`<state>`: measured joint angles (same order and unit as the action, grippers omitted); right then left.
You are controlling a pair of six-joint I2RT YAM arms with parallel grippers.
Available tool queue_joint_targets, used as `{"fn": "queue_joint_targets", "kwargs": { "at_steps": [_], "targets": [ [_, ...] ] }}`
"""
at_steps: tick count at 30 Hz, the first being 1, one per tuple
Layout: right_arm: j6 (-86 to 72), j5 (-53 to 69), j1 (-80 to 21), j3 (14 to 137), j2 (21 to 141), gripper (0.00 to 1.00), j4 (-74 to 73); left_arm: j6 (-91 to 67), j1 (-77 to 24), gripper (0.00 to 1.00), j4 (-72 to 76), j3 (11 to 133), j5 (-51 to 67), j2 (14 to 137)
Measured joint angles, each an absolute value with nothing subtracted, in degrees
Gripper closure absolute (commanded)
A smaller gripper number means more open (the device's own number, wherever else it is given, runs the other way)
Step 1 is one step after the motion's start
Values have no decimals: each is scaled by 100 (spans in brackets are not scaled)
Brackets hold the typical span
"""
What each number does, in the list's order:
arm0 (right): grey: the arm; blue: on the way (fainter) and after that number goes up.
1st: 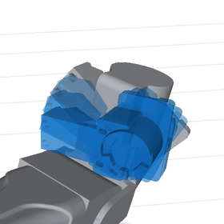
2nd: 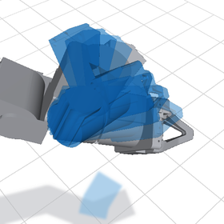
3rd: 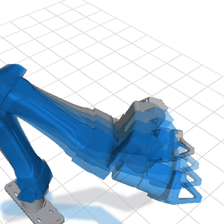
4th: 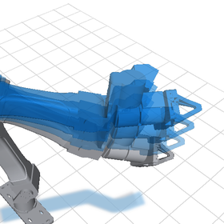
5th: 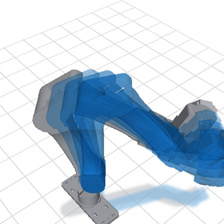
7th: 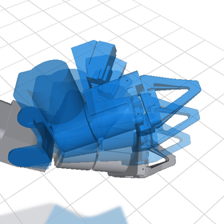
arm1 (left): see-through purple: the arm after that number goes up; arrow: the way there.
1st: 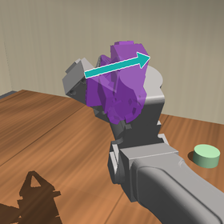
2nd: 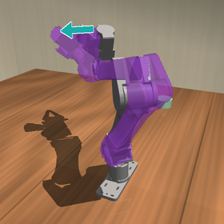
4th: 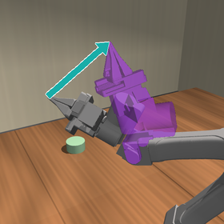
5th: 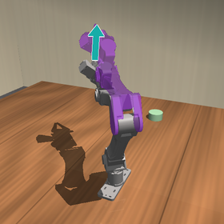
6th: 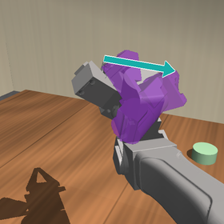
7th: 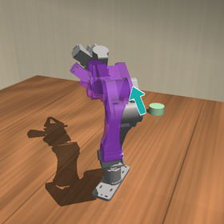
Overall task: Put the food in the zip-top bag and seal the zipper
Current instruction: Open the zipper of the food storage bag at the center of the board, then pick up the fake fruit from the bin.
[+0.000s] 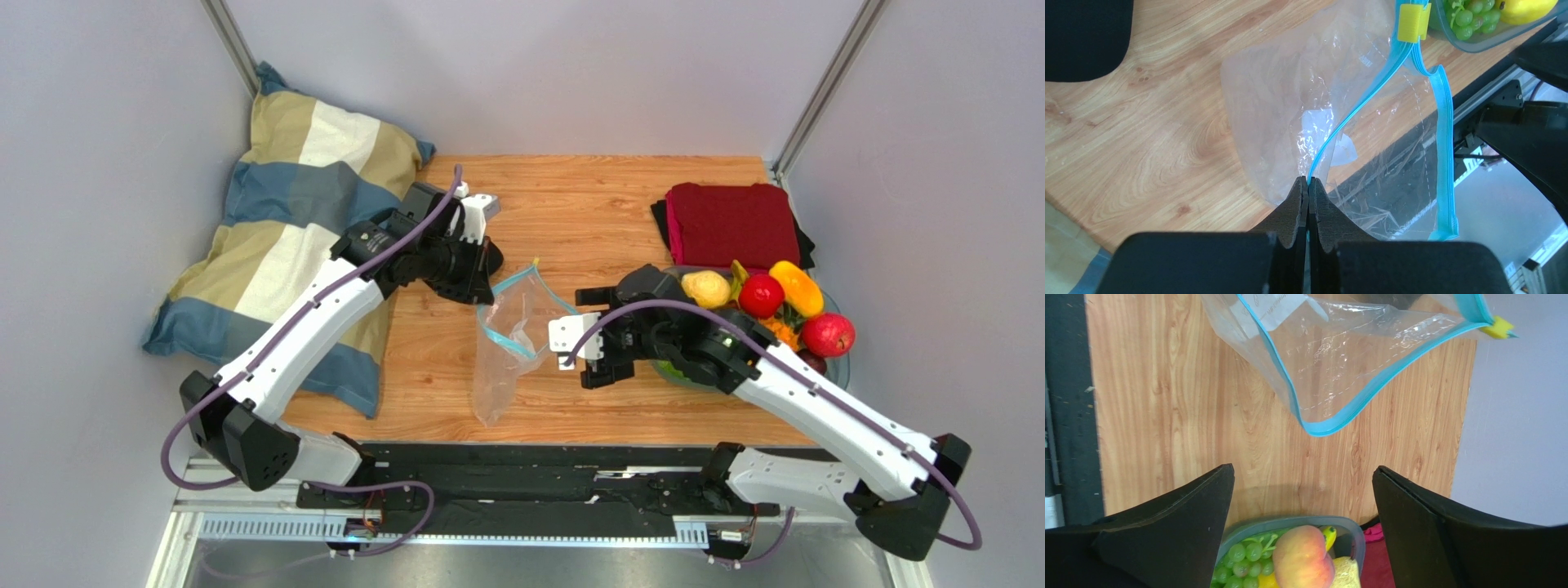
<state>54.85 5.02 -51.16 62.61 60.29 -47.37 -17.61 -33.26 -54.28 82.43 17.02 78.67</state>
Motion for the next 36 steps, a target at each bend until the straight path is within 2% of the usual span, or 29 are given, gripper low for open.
{"fn": "queue_joint_targets", "kwargs": {
  "at_steps": [1,4,10,17,22,36],
  "targets": [
    [5336,519,-5092,6335,5933,1,-4856,-1813,-3328,100,-5376,8243,1704,7915],
    [4727,788,-4718,6700,5714,0,-5133,-1946,-3326,100,-5242,8243,1704,8036],
    [3813,1291,-2749,6943,5507,0,-5413,-2016,-3328,100,-5116,8256,1715,8101],
    [2976,1715,-1074,7059,6587,0,-5778,-2027,-3328,100,-5100,8294,1750,8178],
    [2482,1627,-869,7081,7328,0,-5808,-2027,-3328,100,-5092,8294,1767,8182],
    [2091,1083,-864,6722,8095,0,-5631,-2025,-3328,100,-5087,8294,1774,8184]
  ]
}}
